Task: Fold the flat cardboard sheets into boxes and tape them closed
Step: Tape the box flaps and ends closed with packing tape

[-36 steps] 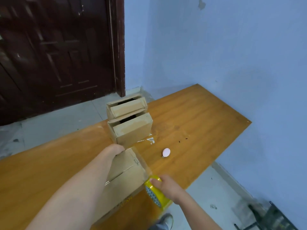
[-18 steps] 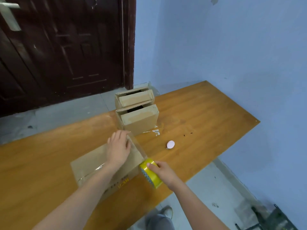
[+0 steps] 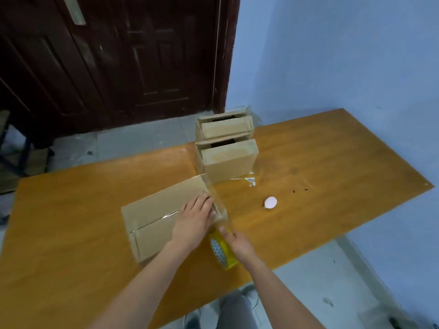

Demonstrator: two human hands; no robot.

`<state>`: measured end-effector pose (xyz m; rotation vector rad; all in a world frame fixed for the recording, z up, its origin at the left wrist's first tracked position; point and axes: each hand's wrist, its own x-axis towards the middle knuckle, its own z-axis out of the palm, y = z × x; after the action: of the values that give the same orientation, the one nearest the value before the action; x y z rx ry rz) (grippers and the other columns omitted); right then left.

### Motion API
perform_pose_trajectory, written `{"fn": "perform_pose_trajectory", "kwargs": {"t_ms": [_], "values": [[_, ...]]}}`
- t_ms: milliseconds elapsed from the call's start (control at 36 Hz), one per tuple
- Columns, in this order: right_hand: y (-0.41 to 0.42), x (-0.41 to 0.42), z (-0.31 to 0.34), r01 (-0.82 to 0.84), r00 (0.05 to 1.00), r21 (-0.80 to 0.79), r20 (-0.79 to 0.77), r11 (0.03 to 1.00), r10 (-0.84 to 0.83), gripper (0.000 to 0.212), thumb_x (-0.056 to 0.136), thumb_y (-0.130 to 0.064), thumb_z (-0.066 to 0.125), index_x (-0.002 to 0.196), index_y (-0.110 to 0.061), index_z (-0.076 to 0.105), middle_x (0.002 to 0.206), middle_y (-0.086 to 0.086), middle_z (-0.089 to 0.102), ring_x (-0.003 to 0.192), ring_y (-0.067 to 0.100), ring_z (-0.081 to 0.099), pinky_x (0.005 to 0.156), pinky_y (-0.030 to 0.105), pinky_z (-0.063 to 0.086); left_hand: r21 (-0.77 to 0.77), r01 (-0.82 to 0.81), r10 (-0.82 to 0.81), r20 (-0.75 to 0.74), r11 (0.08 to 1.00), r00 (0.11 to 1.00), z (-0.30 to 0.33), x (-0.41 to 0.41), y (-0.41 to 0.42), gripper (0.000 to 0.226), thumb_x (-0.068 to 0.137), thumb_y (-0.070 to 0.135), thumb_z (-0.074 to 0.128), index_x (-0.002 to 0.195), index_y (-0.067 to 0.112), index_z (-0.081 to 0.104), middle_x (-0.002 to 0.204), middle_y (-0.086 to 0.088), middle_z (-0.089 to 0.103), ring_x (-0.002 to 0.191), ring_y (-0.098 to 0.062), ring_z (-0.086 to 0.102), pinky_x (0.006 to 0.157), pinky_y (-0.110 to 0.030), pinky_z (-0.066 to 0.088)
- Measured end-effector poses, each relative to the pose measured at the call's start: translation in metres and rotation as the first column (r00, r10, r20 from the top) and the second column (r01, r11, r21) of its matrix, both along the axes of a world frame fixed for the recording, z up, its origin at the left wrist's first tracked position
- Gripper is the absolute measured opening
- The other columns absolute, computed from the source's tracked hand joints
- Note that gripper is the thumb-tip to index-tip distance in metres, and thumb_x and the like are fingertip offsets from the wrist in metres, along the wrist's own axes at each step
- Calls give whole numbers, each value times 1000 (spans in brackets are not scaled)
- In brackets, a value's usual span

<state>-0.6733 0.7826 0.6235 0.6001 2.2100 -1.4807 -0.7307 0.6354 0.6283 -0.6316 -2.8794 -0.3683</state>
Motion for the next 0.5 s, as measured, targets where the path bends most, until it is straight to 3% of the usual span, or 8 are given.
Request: {"fn": "perform_pose_trajectory", "kwargs": {"t_ms": [83, 139, 167, 194, 278, 389, 500], "values": [[5, 7, -1, -47, 999, -82, 14, 995, 48, 85, 80, -69, 48, 114, 8, 59, 120, 25, 60, 115, 35, 54, 95, 44, 44, 10, -6, 6, 10, 1000, 1000, 2, 0, -1, 42, 90, 37, 35, 112, 16, 63, 117, 2, 62, 105, -21, 61, 77, -33, 51], [15, 17, -3, -1, 999, -163, 33, 987, 6, 49, 91, -50, 48, 100, -5, 66, 107, 10, 68, 103, 20, 63, 81, 21, 52, 18, -6, 6, 18, 1000, 1000, 1, 0, -1, 43, 91, 38, 34, 114, 16, 63, 119, 2, 61, 105, -21, 60, 78, -33, 51], [21, 23, -3, 12, 999, -213, 37, 977, -4, 30, 95, -36, 48, 95, -14, 66, 99, 2, 68, 93, 8, 64, 74, 11, 49, 22, -8, 8, 23, 1000, 1000, 1, -1, -1, 43, 91, 38, 34, 114, 16, 62, 120, 2, 61, 105, -21, 60, 78, -33, 50], [28, 27, -7, 17, 999, -241, 41, 970, -7, 20, 96, -28, 49, 92, -18, 66, 94, -2, 67, 84, 0, 63, 71, 9, 48, 26, -11, 10, 30, 1000, 999, 1, -2, -1, 43, 91, 39, 34, 114, 16, 62, 120, 1, 60, 105, -22, 60, 79, -33, 50], [39, 39, -14, 17, 1000, -279, -10, 960, -21, 14, 90, -29, 60, 90, -19, 70, 88, -3, 71, 79, 5, 65, 73, 17, 50, 40, -13, 12, 12, 999, 1000, 0, -4, -1, 43, 92, 39, 33, 115, 16, 61, 120, 2, 60, 105, -22, 59, 79, -32, 50], [33, 39, -17, 2, 994, -192, -105, 981, -23, 58, 71, -63, 63, 87, -8, 69, 77, 0, 63, 73, 12, 56, 68, 30, 45, 50, -14, 13, 12, 999, 1000, 0, -7, -1, 44, 93, 41, 32, 116, 17, 61, 120, 3, 59, 106, -21, 57, 79, -32, 50], [25, 31, -21, -6, 998, -68, -63, 998, 2, 57, 69, -70, 56, 84, -17, 69, 78, 4, 69, 71, 19, 63, 70, 39, 51, 56, -14, 13, 23, 998, 1000, 0, -6, -1, 43, 92, 42, 32, 116, 19, 60, 119, 4, 59, 106, -20, 56, 78, -32, 49]]}}
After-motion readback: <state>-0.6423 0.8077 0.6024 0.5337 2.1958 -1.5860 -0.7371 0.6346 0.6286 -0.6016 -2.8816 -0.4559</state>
